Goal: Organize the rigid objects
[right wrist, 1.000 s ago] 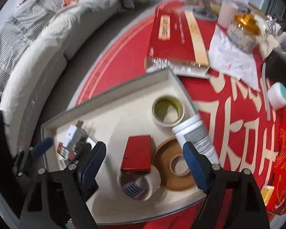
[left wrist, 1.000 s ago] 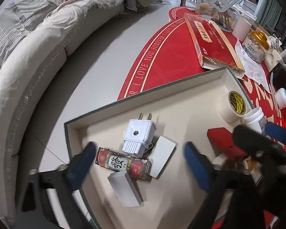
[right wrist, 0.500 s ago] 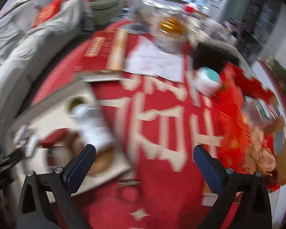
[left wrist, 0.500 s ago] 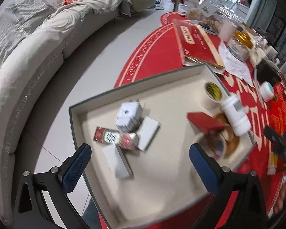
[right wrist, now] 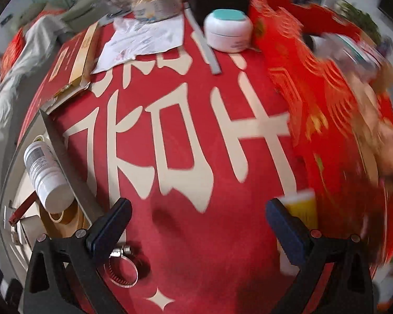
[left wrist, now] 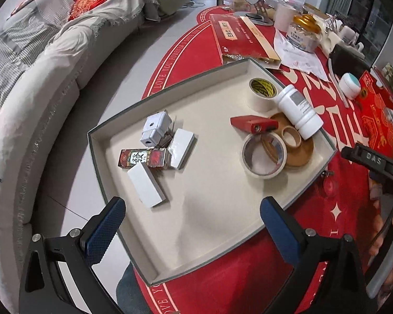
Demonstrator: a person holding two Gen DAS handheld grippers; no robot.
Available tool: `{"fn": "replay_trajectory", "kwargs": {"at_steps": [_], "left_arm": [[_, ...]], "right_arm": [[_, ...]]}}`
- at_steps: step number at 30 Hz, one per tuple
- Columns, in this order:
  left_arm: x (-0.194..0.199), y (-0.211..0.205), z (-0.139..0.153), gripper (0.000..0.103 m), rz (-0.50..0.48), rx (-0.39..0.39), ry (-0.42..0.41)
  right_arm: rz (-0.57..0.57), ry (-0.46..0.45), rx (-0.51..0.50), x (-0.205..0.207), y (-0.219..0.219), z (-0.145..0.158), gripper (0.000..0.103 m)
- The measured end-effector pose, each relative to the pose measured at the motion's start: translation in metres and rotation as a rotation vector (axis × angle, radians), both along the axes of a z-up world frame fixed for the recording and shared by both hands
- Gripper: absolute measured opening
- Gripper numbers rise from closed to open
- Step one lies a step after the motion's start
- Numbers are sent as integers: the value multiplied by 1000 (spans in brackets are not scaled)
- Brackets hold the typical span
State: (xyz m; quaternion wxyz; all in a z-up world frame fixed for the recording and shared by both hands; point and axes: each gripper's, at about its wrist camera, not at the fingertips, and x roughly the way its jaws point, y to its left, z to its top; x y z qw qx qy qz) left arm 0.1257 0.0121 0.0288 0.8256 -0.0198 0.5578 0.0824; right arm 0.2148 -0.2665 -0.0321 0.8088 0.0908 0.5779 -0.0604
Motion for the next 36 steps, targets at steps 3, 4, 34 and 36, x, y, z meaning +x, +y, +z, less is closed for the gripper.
{"fn": "replay_trajectory", "kwargs": {"at_steps": [3,4,34,36], "left_arm": [[-5,0,1,103,-5,7,0],[-7,0,1,103,-6,12,1],[-40,-20,-1,103,-79,4,33],[-45,-24,-3,103,-87,-6,39]], "right_arm": [[-52,3,27,-24,-2,0,103],[-68,-17,31,-33,-3,4,103],[-281,78,83,-119,-45,3,103],[-192,19,59,-126,-42,16,103]]}}
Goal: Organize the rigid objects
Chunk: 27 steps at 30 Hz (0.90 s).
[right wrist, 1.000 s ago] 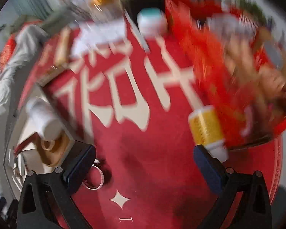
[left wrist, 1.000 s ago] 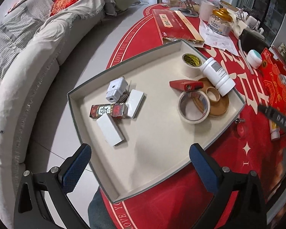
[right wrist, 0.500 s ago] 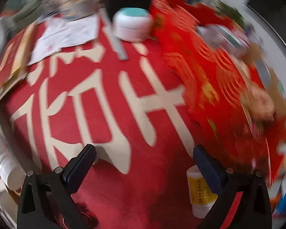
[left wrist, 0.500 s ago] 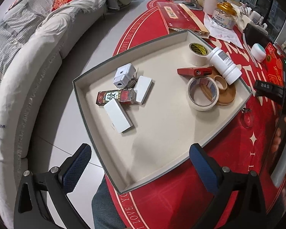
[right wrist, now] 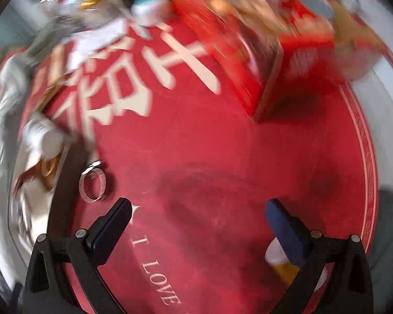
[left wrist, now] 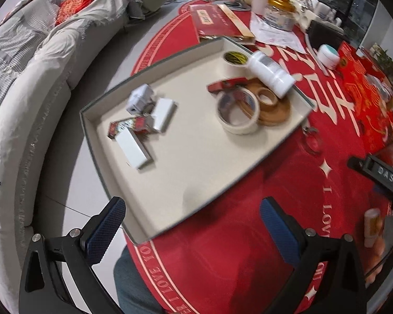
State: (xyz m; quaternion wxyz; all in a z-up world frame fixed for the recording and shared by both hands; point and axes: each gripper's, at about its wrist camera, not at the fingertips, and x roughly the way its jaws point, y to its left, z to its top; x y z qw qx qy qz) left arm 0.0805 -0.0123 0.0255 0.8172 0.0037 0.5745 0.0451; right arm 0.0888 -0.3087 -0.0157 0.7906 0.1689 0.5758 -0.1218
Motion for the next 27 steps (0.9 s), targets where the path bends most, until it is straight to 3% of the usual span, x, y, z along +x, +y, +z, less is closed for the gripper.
{"fn": "replay_trajectory", "kwargs": {"at_steps": [5,10,11,15,16,19,23,24,25,27], "left_arm": [[-15,0,-5,103,16,-20,20],[-29,15,-13,103,66,-25,48],[-31,19,-15,103,75,-24,57],[-36,27,-17,103,106,-34,63],[-36,27,-17,103,108,-36,63],[-39,25,-17,103,101,-33,59],[-43,16,-21,103,78,-43,72],[-46,12,-21,103,69,-46,75],[-47,10,-20,103,68,-48,71],[-51,0,-19,103,55,-53,70]], "right_arm": [[397,-63,-185,23,59,10,103],[609,-65,-216,60,114,-13,100],[634,-68,-223,66,116,-19,94],[670,-67,-140,62,124,-16,37],[665,-51,-135,59,123,-14,36],[683,8,-37,37,121,-9,36],[817,84,107,-17,125,-7,36],[823,87,120,-28,122,-5,50],[793,71,100,-37,113,1,82],[672,-19,10,-52,87,20,94]]}}
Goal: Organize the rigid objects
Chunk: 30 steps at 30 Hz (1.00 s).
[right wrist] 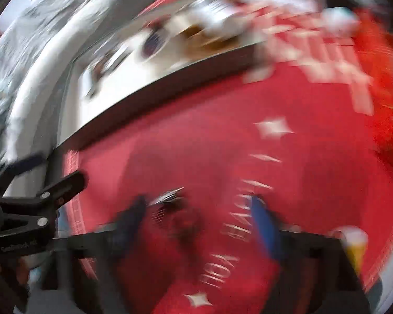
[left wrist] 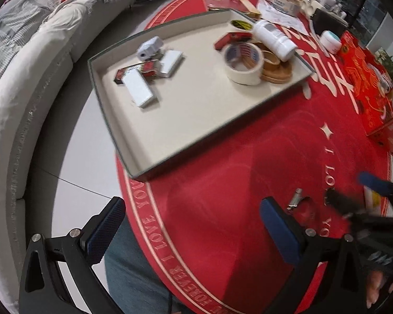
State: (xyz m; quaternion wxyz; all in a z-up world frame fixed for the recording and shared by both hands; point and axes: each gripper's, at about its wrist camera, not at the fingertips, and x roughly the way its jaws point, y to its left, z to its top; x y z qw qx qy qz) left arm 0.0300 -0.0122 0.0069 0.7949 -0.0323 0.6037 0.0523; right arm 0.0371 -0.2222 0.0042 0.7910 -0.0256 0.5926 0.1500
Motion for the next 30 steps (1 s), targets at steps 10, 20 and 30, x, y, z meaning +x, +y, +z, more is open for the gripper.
{"fn": "replay_trajectory", "kwargs": {"at_steps": [10,20,30], "left_arm": [[-21,-67,-2,103,-149,32,-37],[-8,-95,-8,103,-155,23,-55],[0,-120,-44,103,-173,47,2]], "right_arm": [[-293,-90,-71,-35,-98,27,94],[-546,40,27,-55,-152,-7,94],[-600,104,74,-55,-162,-20,94]]}}
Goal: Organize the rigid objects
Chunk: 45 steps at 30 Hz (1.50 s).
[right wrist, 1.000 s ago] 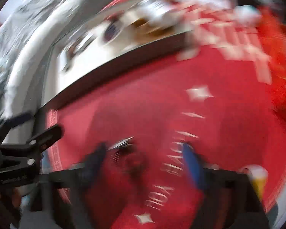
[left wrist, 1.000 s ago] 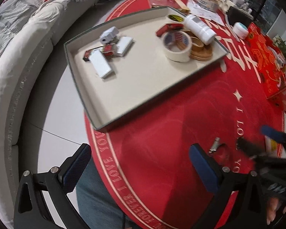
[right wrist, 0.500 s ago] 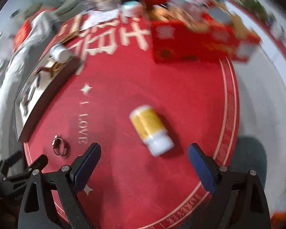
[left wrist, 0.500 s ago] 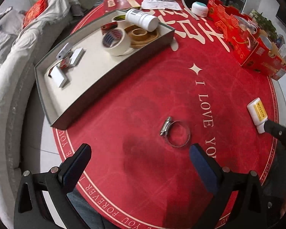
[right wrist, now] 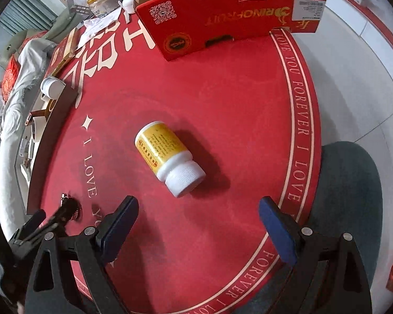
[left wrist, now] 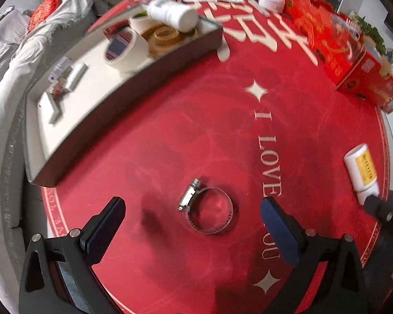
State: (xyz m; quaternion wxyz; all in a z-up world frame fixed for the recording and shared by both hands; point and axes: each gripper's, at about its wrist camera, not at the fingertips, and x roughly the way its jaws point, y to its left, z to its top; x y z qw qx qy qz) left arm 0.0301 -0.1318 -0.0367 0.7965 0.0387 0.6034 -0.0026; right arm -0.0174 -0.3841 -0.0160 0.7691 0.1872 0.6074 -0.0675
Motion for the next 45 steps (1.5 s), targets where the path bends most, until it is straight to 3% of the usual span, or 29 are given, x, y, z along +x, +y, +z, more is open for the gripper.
{"fn": "replay_trajectory", "kwargs": {"at_steps": [6,12,18,23,29,32,35,36,39,40,42,43,45], "left_arm": [[0,12,-1,103,28,-60,-2],[-5,15,4,103,34,-61,-44],[-7,14,2,103,33,-61,-45],[-6,14,3,103,32,-61,-46],[-7,16,4,103,28,-61,-51],[-14,15,1,103,26,-61,-54],[-13,19,4,103,26,-61,-57],[-12,17,3,103,26,-60,-58],[-11,14,3,103,25,-60,-65],[-12,14,2,103,24,-60,-69],[-12,13,0,103,21,-61,-75],[-12,13,0,103,18,-61,-74],[-13,14,1,103,7,-62,-71]], "right_arm": [[39,30,-61,20,6,-4,94],[-96,79,276,5,-6,-17,94],[-206,50,371,18,-11,-21,94],[-395,78,410,32,-14,-25,99],[-634,161,366,39,-18,-29,99],[-621,212,315,48,-16,-30,100],[-501,228,237,53,-7,-27,87],[-458,224,209,53,-4,-25,76],[-323,175,121,54,-2,-16,21],[-291,175,100,55,-5,-16,16],[-203,178,97,61,-6,-17,16],[-99,165,86,68,-2,-16,16],[13,122,12,74,1,-9,17]]}}
